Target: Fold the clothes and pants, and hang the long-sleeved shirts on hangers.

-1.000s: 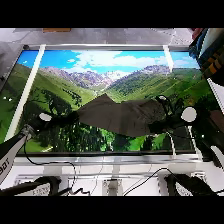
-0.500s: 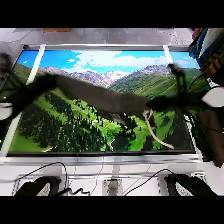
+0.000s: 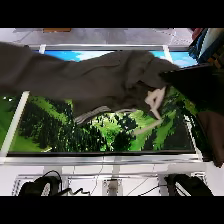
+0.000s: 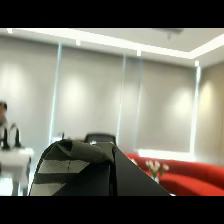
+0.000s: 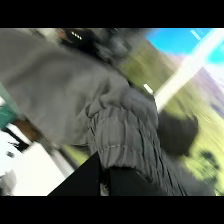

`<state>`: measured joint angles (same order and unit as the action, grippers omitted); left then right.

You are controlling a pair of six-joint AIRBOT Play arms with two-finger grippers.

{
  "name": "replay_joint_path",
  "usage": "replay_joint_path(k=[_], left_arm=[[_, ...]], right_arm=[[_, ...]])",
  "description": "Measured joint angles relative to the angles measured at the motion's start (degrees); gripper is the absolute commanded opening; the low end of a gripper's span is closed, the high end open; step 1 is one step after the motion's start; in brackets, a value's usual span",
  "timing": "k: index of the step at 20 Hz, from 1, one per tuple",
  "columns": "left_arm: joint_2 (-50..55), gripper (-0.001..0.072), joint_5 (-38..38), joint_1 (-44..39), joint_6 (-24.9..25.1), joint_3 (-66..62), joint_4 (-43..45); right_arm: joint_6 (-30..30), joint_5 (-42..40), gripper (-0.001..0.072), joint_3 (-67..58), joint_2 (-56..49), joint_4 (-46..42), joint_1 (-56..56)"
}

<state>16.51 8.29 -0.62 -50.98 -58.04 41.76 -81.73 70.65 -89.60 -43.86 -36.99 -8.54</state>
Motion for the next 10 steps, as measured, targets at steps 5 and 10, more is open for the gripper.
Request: replay_joint_path(k=[5,10], left_arm=[[-1.6,0.0005,5.1,0.0,0.2,-0.1,0.3],[11.8,0.0005,20.4,0.0,-1.6,0.1,0.6]], right_arm=[[-2.3,-0.5,0.0026,-1.4,3.0,-1.8,0.0],[-6.8,-0.2,0.0026,2.4,-1.2,-19.4,0.0]])
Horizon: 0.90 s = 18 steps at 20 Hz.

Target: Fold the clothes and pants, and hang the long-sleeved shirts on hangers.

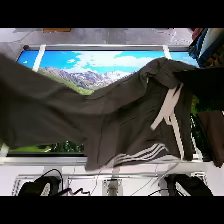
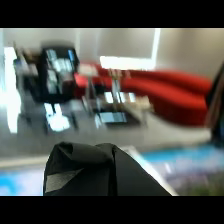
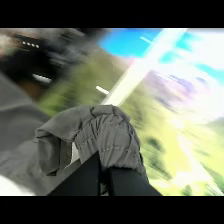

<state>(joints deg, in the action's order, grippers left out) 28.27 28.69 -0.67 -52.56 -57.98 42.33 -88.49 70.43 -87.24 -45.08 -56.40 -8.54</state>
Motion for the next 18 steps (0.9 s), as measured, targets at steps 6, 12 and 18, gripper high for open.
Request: replay_joint_path(k=[6,12,18], left_arm=[[27.8,0.0008,4.9,-3.0,-1.0,0.0,-0.2],[44.5,0.0009,-5.6,-9.5,-1.0,0.0,-0.4],[47.8,0.0096,-17.9,-12.7,-1.0,0.0,-0.5]], right_arm=[[-2.0,-6.4,0.0026,10.7,-14.5,-12.7,0.0],[-2.2,-21.9,0.0026,13.8,-28.6,-16.7,0.0],[-2.4,-38.3,0.0433,14.2,-32.3,-18.9,0.0]])
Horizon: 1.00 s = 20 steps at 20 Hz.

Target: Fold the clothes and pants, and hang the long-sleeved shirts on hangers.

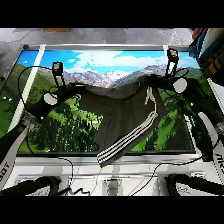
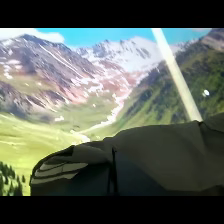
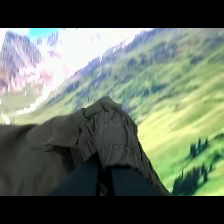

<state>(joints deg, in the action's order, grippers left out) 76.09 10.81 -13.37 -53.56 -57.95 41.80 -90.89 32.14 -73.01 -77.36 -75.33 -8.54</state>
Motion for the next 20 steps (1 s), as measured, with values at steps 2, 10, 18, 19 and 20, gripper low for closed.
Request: replay_joint_path(k=[2,10,18,19,20], left_arm=[[0.2,0.0429,-2.7,-0.3,0.0,0.0,0.0],[-2.4,0.0703,-1.6,-0.2,0.0,0.0,0.1],[-6.2,0.0692,10.3,-0.1,0.0,0.0,0.2],[-6.3,0.0692,11.6,-0.1,0.0,0.0,0.3],[-6.4,0.0692,12.8,-0.1,0.0,0.0,0.2]], right_arm=[[0.0,-6.2,0.0644,0.0,-0.3,-0.9,0.1],[0.1,-1.2,0.0175,-1.2,0.9,-2.3,11.3],[17.4,27.8,0.0077,7.2,0.9,7.3,33.1],[20.3,29.1,0.03,10.2,0.9,10.9,35.4],[22.9,29.7,0.0473,13.7,0.9,14.7,37.6]])
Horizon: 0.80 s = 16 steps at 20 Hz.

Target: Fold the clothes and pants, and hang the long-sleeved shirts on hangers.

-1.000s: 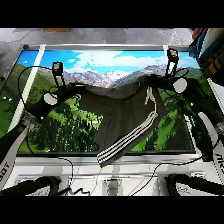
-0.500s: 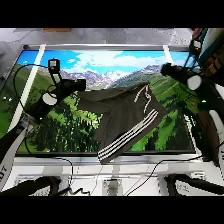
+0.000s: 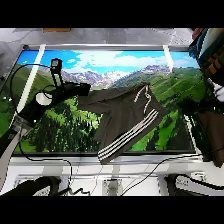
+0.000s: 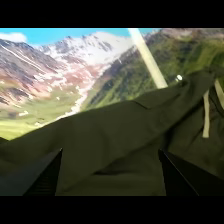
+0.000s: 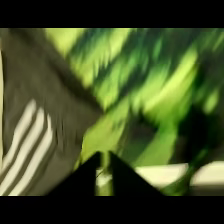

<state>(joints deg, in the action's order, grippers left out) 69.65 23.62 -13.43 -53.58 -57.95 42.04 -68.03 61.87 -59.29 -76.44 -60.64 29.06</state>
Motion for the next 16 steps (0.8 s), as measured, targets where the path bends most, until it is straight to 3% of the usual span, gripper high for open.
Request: replay_joint_path(k=[6,14,16], left_arm=[[-0.2,0.0692,4.0,0.0,0.0,0.0,0.0],[-0.3,0.0693,8.9,0.0,0.0,0.0,0.0],[-0.3,0.0693,9.5,0.0,0.0,0.0,-0.1]], right_arm=[[6.1,-5.9,0.049,14.8,-1.0,17.7,4.9],[8.3,-10.3,0.0488,15.4,-10.7,32.6,0.1],[8.9,-12.4,0.0391,14.9,-11.9,34.1,-1.5]])
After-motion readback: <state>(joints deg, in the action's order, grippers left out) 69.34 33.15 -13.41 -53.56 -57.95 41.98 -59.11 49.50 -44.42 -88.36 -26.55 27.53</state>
